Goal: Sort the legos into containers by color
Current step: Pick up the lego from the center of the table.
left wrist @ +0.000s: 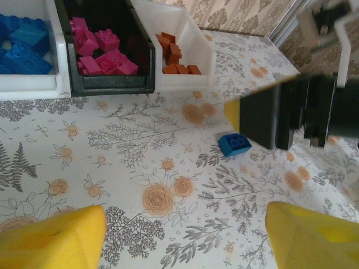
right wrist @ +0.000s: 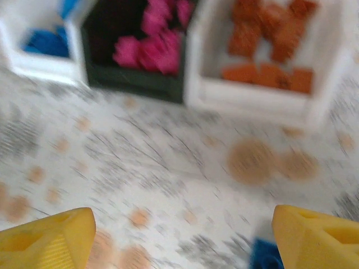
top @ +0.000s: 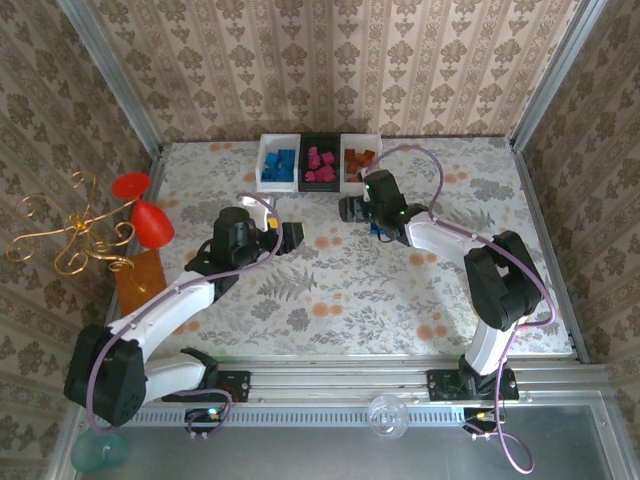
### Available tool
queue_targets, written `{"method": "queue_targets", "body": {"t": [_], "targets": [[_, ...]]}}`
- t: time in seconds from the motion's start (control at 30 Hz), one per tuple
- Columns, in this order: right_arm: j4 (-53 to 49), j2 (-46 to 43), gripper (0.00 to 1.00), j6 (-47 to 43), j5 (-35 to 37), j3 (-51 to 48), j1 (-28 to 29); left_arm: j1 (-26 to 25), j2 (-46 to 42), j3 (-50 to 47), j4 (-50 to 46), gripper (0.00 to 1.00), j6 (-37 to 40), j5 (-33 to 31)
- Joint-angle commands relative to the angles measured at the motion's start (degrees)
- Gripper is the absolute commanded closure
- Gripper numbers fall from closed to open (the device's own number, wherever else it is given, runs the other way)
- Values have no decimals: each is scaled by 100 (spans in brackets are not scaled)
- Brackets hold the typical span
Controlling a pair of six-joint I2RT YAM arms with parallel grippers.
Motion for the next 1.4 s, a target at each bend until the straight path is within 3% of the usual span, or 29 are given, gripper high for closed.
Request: {"method": "queue_targets", "body": {"t": [0.0,0.33,0.7,1.07,1.37], "targets": [[-463,-287,15,-125,400,-267,-108,-53,193,-23,613,24,225,-50],[-1098,-214,13,-42,509,-446,-148,-432,770,-293,1121,24,774,-381],[-1527,475,13,286,167,64,-360,-477,625,-521,1156,23,919,-505],[-1645,1292,32,318,177,712,-434,-478,589,-521,1065,23,961,-575],[-1572,1087,47,256,-18,803,-442,-445,368,-569,860,23,998,-1063]]}}
